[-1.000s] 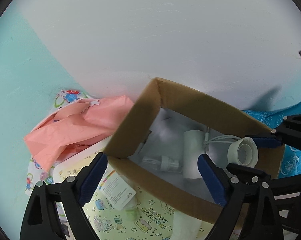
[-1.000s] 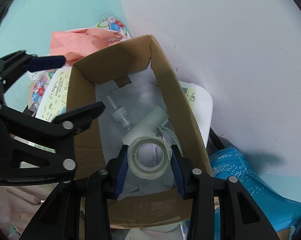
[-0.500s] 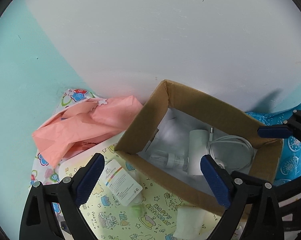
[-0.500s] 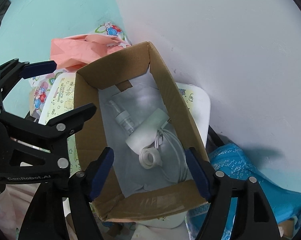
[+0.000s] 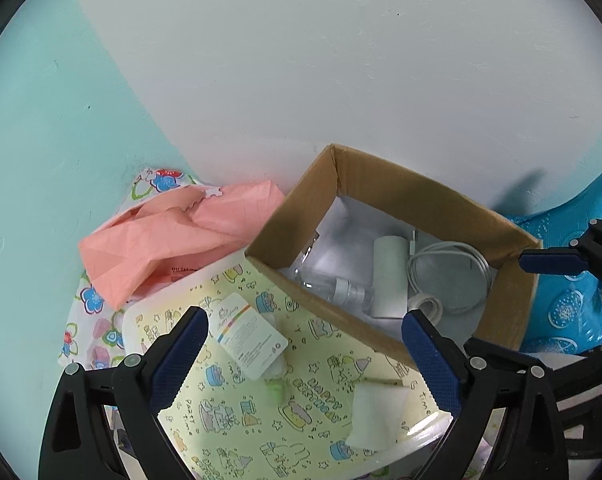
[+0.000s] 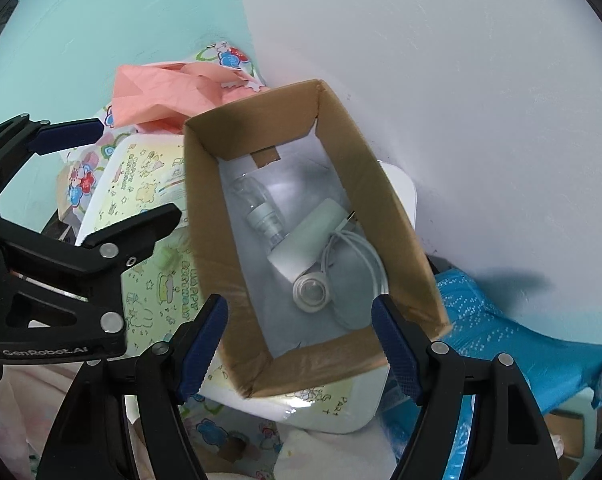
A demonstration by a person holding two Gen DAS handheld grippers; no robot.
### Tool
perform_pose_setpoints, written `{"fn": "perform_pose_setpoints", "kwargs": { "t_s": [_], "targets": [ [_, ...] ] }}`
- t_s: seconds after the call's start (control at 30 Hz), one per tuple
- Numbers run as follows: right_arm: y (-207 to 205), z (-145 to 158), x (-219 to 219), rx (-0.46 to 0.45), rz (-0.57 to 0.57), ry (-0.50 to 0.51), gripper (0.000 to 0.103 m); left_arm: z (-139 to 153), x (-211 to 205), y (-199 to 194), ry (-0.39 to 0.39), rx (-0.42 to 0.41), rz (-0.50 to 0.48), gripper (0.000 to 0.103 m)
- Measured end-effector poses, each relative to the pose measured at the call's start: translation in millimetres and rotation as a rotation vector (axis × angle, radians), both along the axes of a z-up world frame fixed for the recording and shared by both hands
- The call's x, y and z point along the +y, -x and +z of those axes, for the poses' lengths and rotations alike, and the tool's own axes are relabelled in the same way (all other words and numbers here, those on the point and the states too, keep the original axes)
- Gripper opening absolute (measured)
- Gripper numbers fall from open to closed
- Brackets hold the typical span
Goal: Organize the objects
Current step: 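Move both open tools back from the box over the tray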
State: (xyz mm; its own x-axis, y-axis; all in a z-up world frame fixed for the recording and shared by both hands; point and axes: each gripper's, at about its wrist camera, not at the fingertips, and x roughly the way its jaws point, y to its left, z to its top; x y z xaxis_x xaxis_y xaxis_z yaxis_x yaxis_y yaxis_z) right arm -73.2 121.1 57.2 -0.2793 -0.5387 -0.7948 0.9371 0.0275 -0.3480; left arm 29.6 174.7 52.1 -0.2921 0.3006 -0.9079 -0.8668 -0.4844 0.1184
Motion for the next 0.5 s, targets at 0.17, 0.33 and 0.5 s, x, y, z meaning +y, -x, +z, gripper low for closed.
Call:
{"fn": "perform_pose_setpoints", "kwargs": {
  "t_s": [0.17, 0.33, 0.5],
  "targets": [
    [-13, -3, 11, 0.009, 0.001, 0.003, 0.078, 3, -13, -6, -0.006, -0.004, 0.003, 0.098],
    [-30, -12, 20, 0.02, 0.002, -0.006, 0.078, 5, -33, -8, -0.002, 0.01, 0.012, 0.098],
    [-44, -20, 26, 0.012, 0.008, -0.016, 0.078, 4, -53, -5, 0.003, 0.018, 0.039, 0.098]
  ]
}}
